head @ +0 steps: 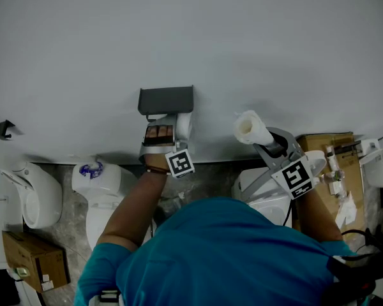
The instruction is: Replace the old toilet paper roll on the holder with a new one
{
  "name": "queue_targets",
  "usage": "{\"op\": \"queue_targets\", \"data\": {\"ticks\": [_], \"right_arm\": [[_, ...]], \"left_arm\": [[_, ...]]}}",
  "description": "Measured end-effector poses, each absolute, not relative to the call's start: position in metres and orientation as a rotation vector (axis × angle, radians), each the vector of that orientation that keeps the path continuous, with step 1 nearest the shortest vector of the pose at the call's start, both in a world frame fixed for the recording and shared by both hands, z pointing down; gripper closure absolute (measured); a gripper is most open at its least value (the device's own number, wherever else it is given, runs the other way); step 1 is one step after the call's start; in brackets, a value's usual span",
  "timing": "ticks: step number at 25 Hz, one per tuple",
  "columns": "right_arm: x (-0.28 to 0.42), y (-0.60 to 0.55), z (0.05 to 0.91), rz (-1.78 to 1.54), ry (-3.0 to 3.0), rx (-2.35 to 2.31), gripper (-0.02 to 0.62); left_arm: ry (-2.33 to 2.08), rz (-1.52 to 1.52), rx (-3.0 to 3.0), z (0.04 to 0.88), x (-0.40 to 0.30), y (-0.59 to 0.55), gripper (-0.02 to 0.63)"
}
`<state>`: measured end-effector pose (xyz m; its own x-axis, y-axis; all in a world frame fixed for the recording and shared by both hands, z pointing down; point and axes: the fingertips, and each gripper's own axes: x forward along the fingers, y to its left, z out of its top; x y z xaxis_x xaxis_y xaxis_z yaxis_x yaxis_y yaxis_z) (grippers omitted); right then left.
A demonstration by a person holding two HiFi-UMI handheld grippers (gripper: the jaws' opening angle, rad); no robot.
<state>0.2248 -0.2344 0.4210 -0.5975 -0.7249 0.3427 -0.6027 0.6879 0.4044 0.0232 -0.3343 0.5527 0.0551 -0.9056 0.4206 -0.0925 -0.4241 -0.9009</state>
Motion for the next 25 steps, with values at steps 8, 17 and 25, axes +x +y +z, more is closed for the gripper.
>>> {"op": "queue_targets", "data": {"ticks": [8,17,25], "right_arm": [[0.220,-0.236,0.420,-0.348,-2.416,1.015,0.456],[0.214,-0.236,0.418,-0.366,-2.418,1.002,0.456],[0.219,-0.231,0.413,-0.367,-2.422,1.007,0.456]], "left_arm": [[1.044,-1.484,-1.500,0.550,-0.009,-0.340,0.155],[1.055,-1.489,-1.491,0.549,-0.021,-0.339,0.155],[1.062,-1.465,-1.442,0.543,-0.017,-0.338,0.155]]}}
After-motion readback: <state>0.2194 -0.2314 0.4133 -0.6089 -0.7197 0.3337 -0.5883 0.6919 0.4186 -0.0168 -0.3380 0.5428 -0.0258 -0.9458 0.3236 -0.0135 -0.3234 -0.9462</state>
